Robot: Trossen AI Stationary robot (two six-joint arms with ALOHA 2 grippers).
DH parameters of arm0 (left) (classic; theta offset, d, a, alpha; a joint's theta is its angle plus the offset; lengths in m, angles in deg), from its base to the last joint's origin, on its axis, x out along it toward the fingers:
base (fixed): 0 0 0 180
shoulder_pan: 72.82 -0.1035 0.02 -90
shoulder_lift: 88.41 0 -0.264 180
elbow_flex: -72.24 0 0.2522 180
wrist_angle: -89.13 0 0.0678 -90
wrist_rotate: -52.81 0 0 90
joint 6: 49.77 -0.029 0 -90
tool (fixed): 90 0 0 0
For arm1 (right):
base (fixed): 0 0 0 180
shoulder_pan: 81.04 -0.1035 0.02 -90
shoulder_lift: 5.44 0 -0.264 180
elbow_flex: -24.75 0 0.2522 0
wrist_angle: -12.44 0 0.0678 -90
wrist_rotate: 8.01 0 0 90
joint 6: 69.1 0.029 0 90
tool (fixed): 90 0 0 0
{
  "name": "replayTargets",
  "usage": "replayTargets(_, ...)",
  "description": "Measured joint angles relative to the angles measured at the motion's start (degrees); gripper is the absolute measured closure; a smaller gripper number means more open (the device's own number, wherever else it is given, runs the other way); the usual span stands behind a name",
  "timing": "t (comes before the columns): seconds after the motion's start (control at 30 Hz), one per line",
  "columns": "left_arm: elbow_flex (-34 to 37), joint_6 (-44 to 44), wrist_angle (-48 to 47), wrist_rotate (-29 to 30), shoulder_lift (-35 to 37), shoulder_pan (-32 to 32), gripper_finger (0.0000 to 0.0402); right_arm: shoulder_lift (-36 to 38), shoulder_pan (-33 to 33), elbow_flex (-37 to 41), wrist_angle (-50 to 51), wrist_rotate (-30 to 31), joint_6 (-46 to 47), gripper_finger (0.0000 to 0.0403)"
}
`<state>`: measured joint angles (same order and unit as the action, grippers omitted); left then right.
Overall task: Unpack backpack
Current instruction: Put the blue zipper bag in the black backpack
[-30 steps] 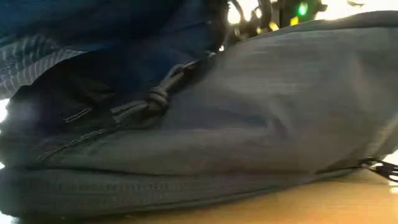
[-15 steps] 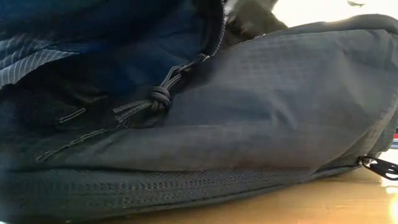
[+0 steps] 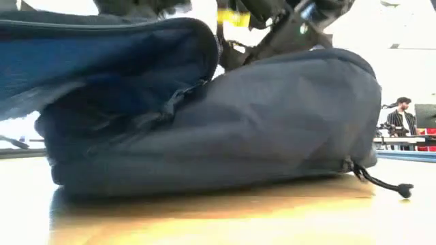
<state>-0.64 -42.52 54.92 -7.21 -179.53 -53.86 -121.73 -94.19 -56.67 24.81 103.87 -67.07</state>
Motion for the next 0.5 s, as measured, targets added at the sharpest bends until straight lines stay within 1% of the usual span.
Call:
replayTargets(0.1, 0.0, -0.9, 0.7, 2.1, 1.4, 1.2, 0.0401, 0.1, 0.1, 0.8, 1.0, 8.4, 4.7, 0.0403)
replayTargets(0.13, 0.0, -1.0, 0.6, 2.6, 1.7, 1.5, 0.0401, 0.4, 0.0, 0.7, 1.7, 9.8, 5.1, 0.0403)
replayTargets(0.23, 0.0, -0.7, 0.1, 3.7, 2.0, 2.1, 0.0401, 1.3, -1.1, -0.3, 3.6, 10.3, 3.7, 0.0403)
replayTargets(0.33, 0.0, 1.3, -3.6, 3.8, 2.3, 2.2, 0.0401, 3.2, -3.3, -1.9, 6.8, 13.4, 3.0, 0.0403)
replayTargets(0.43, 0.0, 6.2, -10.2, 3.5, 3.8, 2.4, 0.0401, 5.6, -5.6, -3.2, 10.8, 17.9, 1.8, 0.0403)
replayTargets(0.5, 0.0, 10.3, -13.4, 2.1, 5.0, 2.5, 0.0401, 7.4, -6.5, -3.4, 10.7, 17.4, -1.3, 0.0403)
